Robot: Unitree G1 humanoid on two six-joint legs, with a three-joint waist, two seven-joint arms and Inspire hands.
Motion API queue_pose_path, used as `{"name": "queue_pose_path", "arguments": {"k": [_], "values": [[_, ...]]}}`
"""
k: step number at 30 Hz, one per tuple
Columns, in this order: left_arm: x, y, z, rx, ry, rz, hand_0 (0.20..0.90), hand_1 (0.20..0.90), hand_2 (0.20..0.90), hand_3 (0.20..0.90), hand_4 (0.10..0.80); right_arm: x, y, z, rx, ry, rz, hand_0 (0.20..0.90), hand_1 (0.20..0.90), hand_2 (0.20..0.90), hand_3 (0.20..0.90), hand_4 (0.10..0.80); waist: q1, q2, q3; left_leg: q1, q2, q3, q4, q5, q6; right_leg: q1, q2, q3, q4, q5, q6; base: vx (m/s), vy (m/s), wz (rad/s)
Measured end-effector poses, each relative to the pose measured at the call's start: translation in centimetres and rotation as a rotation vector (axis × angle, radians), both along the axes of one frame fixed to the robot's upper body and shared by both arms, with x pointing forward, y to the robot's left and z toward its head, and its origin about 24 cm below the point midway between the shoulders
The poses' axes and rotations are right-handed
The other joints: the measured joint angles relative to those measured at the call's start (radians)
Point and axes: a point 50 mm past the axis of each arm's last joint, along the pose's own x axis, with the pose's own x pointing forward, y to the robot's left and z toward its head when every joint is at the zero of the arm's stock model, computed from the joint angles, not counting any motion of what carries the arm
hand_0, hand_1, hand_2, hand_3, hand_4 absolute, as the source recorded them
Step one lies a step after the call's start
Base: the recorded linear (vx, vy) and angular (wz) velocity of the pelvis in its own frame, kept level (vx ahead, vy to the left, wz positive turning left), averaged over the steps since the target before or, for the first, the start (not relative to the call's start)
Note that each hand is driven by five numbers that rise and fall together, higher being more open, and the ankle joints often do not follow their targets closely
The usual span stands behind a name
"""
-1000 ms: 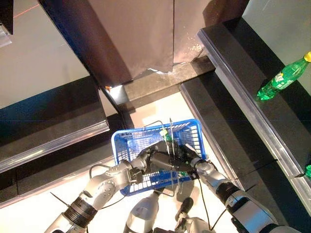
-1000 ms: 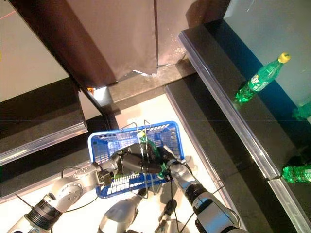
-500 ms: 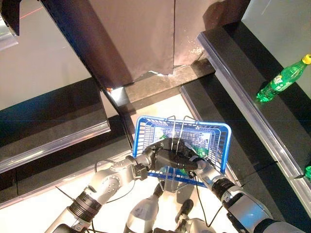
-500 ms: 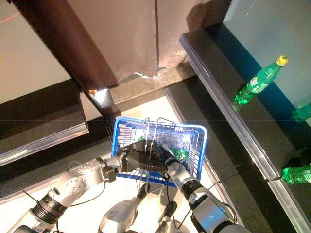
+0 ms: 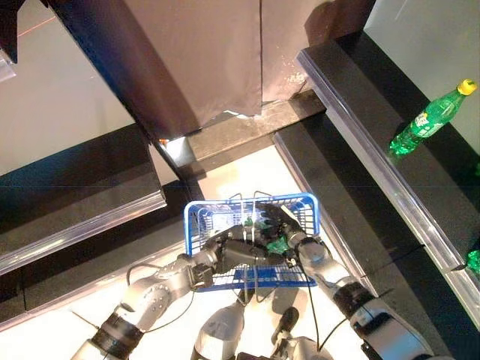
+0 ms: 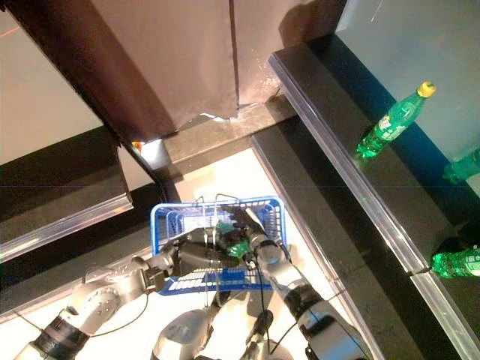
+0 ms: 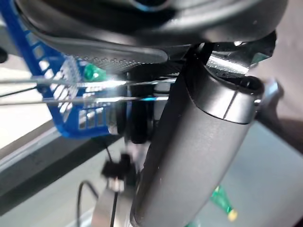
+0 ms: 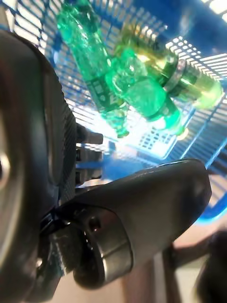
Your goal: Pick up the drink and place into the basket.
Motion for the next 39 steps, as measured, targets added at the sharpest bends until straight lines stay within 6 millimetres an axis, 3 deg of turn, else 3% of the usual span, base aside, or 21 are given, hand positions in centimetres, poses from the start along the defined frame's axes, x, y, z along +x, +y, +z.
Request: {"name": "queue_pose_path", "arguments": {"k": [7,11,15,17,23,28,39], "values": [[-0.8,5.5,-4.5,-0.053,0.103,0.396,0.3,0.3,0.3,0.2,0.1,-2.1,-3.4,0.9,0.163,-0.095,-0.095,0.9,0.9,0.9,0.9,0.8,-0.097,-0.078,-0.051,-0.001,0.002,0.062,-0.002,-0.019,0.01,-0.025,-0.004,0.066,0.0,0.008,0.006,-0.01,-0.042,-0.27],[-1.9,7.1,-7.1,-0.035,0.166,0.579,0.3,0.3,0.3,0.2,0.1,-2.8,-5.4,1.4,0.191,-0.146,-0.13,0.9,0.9,0.9,0.9,0.8,-0.15,-0.093,-0.062,0.0,0.002,0.087,-0.003,-0.02,0.017,-0.033,-0.006,0.086,0.0,0.011,0.008,-0.02,-0.025,-0.18],[-3.7,9.4,-9.8,-0.049,0.245,0.797,0.3,0.3,0.3,0.2,0.1,-4.1,-6.9,0.0,0.267,-0.095,-0.182,0.9,0.9,0.9,0.9,0.8,-0.184,-0.097,-0.069,0.01,0.008,0.12,-0.003,-0.027,0.016,-0.033,-0.002,0.108,0.0,0.013,0.006,-0.026,-0.009,-0.19],[-4.8,10.1,-11.0,-0.053,0.286,0.876,0.3,0.3,0.3,0.2,0.1,-5.0,-7.1,-2.4,0.288,0.007,-0.221,0.9,0.9,0.9,0.9,0.8,-0.2,-0.106,-0.083,0.019,0.014,0.143,-0.004,-0.036,0.012,-0.034,0.003,0.132,0.0,0.015,0.003,-0.023,-0.003,-0.25],[-7.1,9.9,-13.4,-0.096,0.366,0.987,0.3,0.3,0.3,0.2,0.1,-9.4,-9.0,-9.5,0.195,0.326,-0.33,0.9,0.9,0.9,0.9,0.8,-0.222,-0.108,-0.155,0.032,0.021,0.175,-0.005,-0.049,0.015,-0.034,0.008,0.164,-0.001,0.015,0.002,-0.012,0.003,-0.19],[-9.7,10.2,-15.5,-0.166,0.465,1.105,0.3,0.3,0.3,0.2,0.1,-12.5,-10.2,-12.8,0.107,0.499,-0.37,0.9,0.9,0.9,0.9,0.8,-0.234,-0.103,-0.197,0.04,0.029,0.194,-0.007,-0.053,0.011,-0.035,0.014,0.186,-0.001,0.017,-0.003,0.007,0.007,-0.12],[-11.9,9.6,-16.8,-0.236,0.516,1.137,0.3,0.3,0.3,0.2,0.1,-15.3,-11.6,-14.6,0.099,0.602,-0.458,0.9,0.9,0.9,0.9,0.8,-0.236,-0.1,-0.262,0.048,0.032,0.21,-0.01,-0.058,0.013,-0.033,0.017,0.202,-0.002,0.018,-0.006,0.006,0.005,-0.04]]}}
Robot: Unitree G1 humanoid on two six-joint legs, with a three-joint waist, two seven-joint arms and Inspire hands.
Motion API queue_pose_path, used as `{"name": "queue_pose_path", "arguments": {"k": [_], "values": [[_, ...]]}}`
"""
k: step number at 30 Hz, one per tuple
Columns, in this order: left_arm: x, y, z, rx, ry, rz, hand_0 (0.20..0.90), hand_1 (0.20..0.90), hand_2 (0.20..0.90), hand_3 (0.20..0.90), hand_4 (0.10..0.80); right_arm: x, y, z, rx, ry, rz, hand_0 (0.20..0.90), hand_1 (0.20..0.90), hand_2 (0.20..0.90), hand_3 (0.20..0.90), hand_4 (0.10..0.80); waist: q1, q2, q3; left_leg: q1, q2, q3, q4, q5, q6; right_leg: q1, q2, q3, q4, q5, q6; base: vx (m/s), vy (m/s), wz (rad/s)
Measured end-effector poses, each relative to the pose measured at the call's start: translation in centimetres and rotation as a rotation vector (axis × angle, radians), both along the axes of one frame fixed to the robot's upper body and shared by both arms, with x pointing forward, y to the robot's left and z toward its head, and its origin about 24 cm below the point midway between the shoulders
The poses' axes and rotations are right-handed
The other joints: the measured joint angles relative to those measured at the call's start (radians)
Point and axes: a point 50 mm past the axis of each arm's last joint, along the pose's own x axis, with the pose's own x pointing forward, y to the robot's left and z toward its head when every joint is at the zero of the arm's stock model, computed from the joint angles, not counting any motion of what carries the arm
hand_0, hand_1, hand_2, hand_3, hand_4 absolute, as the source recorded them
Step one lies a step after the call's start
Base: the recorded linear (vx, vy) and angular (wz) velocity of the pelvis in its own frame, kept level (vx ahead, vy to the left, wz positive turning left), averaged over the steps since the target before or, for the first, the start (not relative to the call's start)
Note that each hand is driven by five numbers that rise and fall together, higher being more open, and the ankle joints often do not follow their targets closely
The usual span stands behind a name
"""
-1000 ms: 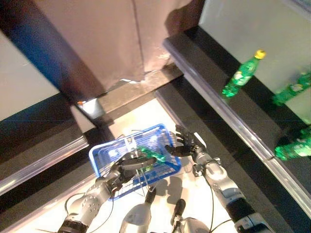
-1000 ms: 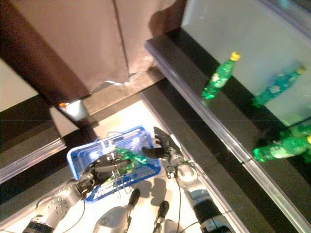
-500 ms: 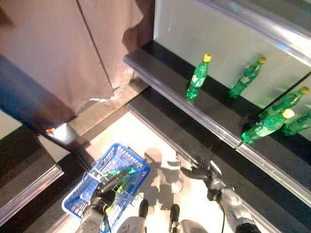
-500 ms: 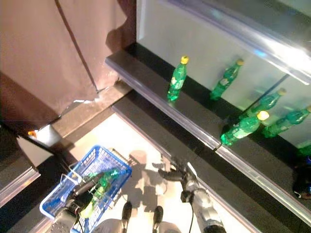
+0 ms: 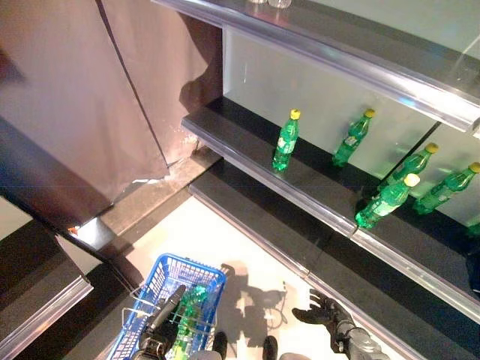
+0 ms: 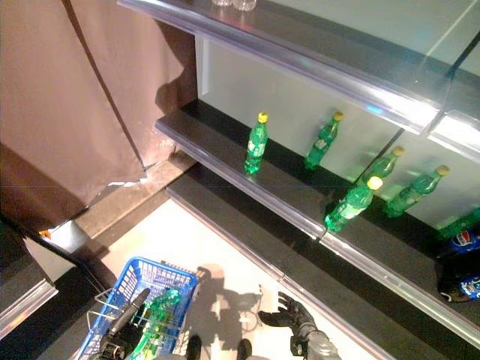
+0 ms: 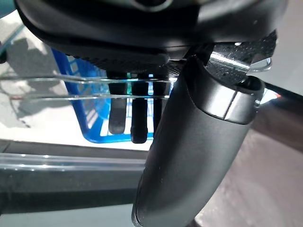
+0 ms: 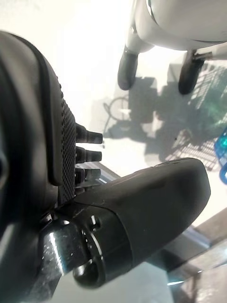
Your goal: Pick up the drink and place into the basket.
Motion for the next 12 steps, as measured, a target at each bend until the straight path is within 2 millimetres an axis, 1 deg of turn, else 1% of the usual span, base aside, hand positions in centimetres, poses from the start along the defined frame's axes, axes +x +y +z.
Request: {"name": "queue_pose_path", "arguments": {"k": [8,12], "values": [[-0.3,0.2,-0.2,0.004,0.011,0.012,0.3,0.3,0.3,0.2,0.1,-0.2,-0.1,-0.1,-0.001,0.009,-0.008,0.9,0.9,0.9,0.9,0.8,0.0,0.003,-0.021,0.001,0.0,0.001,0.001,0.0,0.0,0.0,0.0,0.003,0.0,0.0,0.0,0.001,0.001,-0.01],[-0.7,0.2,-0.4,0.003,0.027,0.016,0.3,0.3,0.3,0.2,0.1,-1.8,-0.4,-1.0,0.0,0.112,-0.032,0.9,0.9,0.9,0.9,0.8,0.003,0.009,-0.046,0.001,0.0,0.0,0.001,0.001,0.003,0.0,0.0,0.002,-0.005,-0.001,0.0,0.0,0.0,0.0]]}}
